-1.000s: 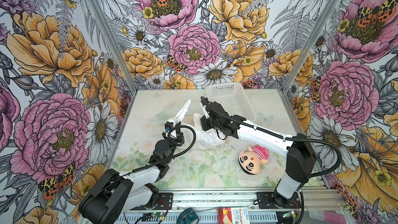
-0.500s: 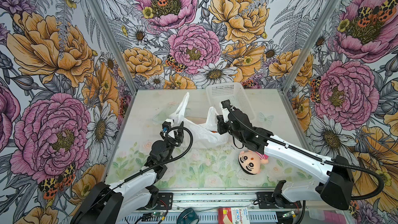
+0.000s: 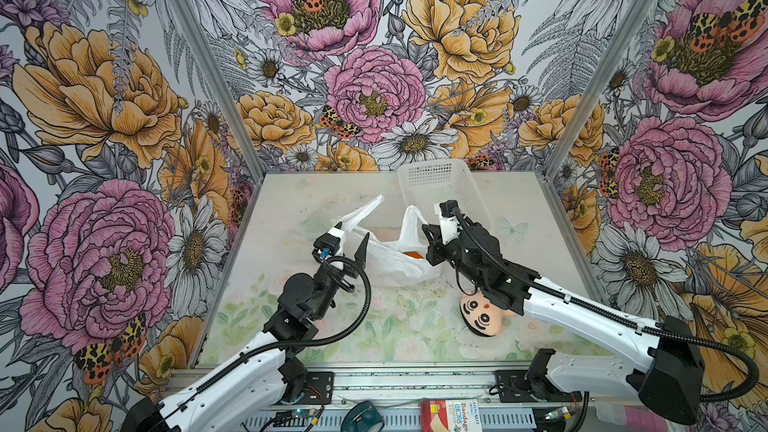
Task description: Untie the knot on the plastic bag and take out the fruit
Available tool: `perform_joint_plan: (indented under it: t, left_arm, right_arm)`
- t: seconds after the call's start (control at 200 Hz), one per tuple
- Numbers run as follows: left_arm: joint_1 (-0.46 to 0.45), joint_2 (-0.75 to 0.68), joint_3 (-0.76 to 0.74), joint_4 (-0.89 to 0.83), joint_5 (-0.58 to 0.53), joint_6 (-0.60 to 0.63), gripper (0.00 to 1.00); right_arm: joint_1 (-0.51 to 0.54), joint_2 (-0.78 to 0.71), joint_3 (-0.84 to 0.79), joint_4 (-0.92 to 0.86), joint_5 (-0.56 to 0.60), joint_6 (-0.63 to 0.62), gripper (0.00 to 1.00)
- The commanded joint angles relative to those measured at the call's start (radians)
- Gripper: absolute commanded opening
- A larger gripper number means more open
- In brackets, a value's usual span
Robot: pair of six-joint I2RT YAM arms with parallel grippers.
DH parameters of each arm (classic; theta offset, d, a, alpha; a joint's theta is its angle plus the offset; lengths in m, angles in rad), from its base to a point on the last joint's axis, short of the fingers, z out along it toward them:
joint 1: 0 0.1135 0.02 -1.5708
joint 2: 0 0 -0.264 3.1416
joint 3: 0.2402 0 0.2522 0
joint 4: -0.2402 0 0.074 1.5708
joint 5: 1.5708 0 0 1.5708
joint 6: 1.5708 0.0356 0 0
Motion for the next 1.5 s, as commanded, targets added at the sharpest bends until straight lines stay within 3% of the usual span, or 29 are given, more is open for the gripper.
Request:
perform_joint_plan:
  t: [0.0,0.22,0.305,0.4,0.44,0.5,0.57,0.615,0.656,0.811,0.921,0.981,1.136,1.351,1.496]
  left_arm:
    - [-0.038,0.045,0.07,-0.115,-0.081,0.091,0.76]
    - [-0.043,0.185,0.198,-0.268,-0.221,0.062,0.83]
    - [-0.044,0.247,0.243,-0.316,-0.284,0.055,0.91]
    - [-0.041,0.325,0.296,-0.371,-0.34,0.036,0.9]
    - [-0.039,0.353,0.321,-0.397,-0.353,0.032,0.84]
    - [-0.033,0.384,0.348,-0.431,-0.36,0.024,0.64]
    - [-0.024,0.392,0.364,-0.449,-0.361,0.007,0.23]
    - [-0.02,0.384,0.362,-0.447,-0.358,-0.007,0.07]
    - [-0.017,0.367,0.356,-0.442,-0.35,-0.014,0.0]
    - [-0.012,0.284,0.309,-0.403,-0.329,-0.047,0.0]
    - [-0.001,0.226,0.294,-0.394,-0.288,-0.085,0.0]
    - [0.021,0.194,0.296,-0.397,-0.252,-0.136,0.0]
    - [0.176,0.136,0.336,-0.392,-0.042,-0.311,0.0]
    - [0.37,0.28,0.584,-0.481,0.227,-0.386,0.0]
    - [0.464,0.356,0.706,-0.5,0.342,-0.415,0.0]
  right_arm:
    - [0.011,0.008,0.014,0.028,-0.009,-0.018,0.0]
    - [0.04,0.001,0.01,0.034,-0.001,-0.035,0.0]
    - [0.053,-0.003,0.013,0.035,0.006,-0.046,0.0]
    - [0.066,-0.009,0.011,0.036,0.013,-0.051,0.0]
    - [0.068,-0.011,0.008,0.04,0.015,-0.052,0.0]
    - [0.072,-0.015,0.003,0.046,0.019,-0.048,0.0]
    - [0.076,-0.018,-0.006,0.058,0.027,-0.042,0.0]
    - [0.078,-0.019,-0.013,0.065,0.035,-0.034,0.0]
    - [0.078,-0.019,-0.018,0.071,0.049,-0.024,0.0]
    - [0.077,-0.022,-0.019,0.063,0.164,0.034,0.0]
    - [0.075,-0.056,-0.028,0.068,0.301,0.129,0.0]
    - [0.066,-0.095,-0.055,0.115,0.3,0.157,0.0]
    - [0.019,-0.169,-0.122,0.261,0.36,0.292,0.0]
    - [0.005,-0.02,0.12,0.197,0.398,0.23,0.0]
    - [0.003,0.136,0.295,0.184,0.401,0.155,0.0]
